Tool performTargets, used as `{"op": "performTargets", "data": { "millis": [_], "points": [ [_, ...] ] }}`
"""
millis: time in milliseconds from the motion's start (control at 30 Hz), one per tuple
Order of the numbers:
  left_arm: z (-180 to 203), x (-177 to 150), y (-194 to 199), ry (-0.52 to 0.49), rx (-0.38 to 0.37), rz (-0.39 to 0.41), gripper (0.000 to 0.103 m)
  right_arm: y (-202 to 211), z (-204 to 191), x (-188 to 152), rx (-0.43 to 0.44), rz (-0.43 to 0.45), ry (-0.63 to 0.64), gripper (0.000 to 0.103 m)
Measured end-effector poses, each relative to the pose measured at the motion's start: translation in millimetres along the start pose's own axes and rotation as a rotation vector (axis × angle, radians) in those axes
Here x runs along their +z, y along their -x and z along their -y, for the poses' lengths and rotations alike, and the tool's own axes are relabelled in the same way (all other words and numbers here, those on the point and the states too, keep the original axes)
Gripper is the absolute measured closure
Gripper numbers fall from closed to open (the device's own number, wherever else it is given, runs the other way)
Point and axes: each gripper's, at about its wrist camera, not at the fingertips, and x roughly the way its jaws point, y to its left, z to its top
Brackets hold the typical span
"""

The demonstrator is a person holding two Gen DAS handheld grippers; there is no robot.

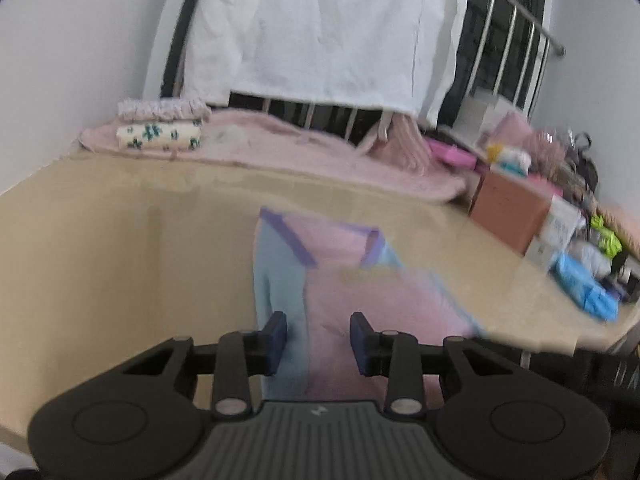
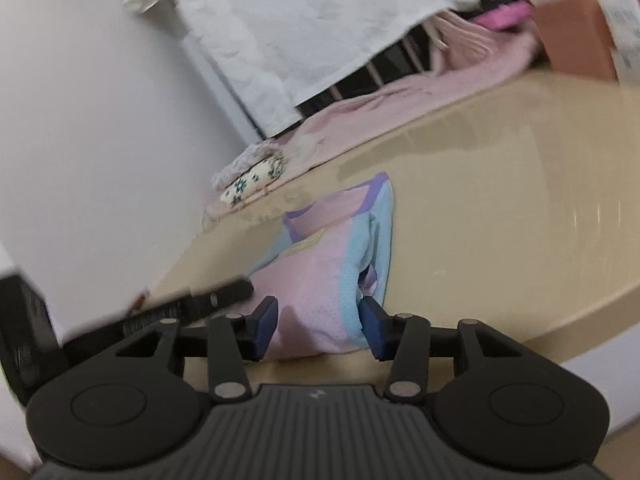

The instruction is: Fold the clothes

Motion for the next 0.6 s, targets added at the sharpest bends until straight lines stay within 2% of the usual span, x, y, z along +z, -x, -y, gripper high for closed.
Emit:
{"op": "performTargets", "data": {
  "millis": [33, 67, 100, 133, 167, 200, 333, 400, 433, 500, 600],
  "points": [
    [-1.0, -0.9, 1.9, 0.010, 0.001, 0.002, 0.071, -0.1, 2.2, -1.0, 0.023, 0.016, -0.030, 0.056],
    [-2.1, -1.4, 3.3, 0.020, 0.001, 0.003, 0.071, 1.6, 4.4, -2.0, 0.034, 0.032, -0.056, 0.062],
    [-3.4, -0.2, 3.3, 0.029, -0.004, -0.002, 0.071, -1.4, 5.8, -0.5, 0.034, 0.026, -0.071, 0.077],
    [-4.5, 1.0, 3.7, 0.033, -0.005, -0.003, 0.071, -4.5, 8.2, 0.7, 0.033, 0.015, -0.089, 0.082],
    [-5.6, 2.3, 4.1, 0.037, -0.005, -0.005, 0.071, -8.1, 13.6, 1.4, 0.028, -0.008, -0.117, 0.095],
    [-6.2, 3.5, 4.5, 0.036, -0.005, -0.005, 0.071, -11.8, 19.0, 2.0, 0.023, -0.030, -0.145, 0.100],
    [3.1, 7.8, 8.7, -0.029, 0.022, 0.032, 0.071, -11.8, 33.7, 12.7, 0.042, -0.079, -0.214, 0.100],
    [10.0, 9.6, 11.7, -0.059, 0.035, 0.056, 0.071, -9.2, 31.9, 17.8, 0.005, -0.096, -0.150, 0.096],
    [13.4, 10.5, 13.2, -0.075, 0.042, 0.069, 0.071, -7.8, 29.6, 19.6, -0.014, -0.105, -0.104, 0.092],
    [20.3, 12.3, 16.1, -0.105, 0.055, 0.093, 0.071, -2.1, 24.2, 20.1, -0.035, -0.094, -0.020, 0.064],
    [30.2, 15.4, 19.2, -0.149, 0.070, 0.126, 0.069, 6.8, 18.7, 24.7, -0.023, -0.056, 0.076, 0.062]
  ]
}}
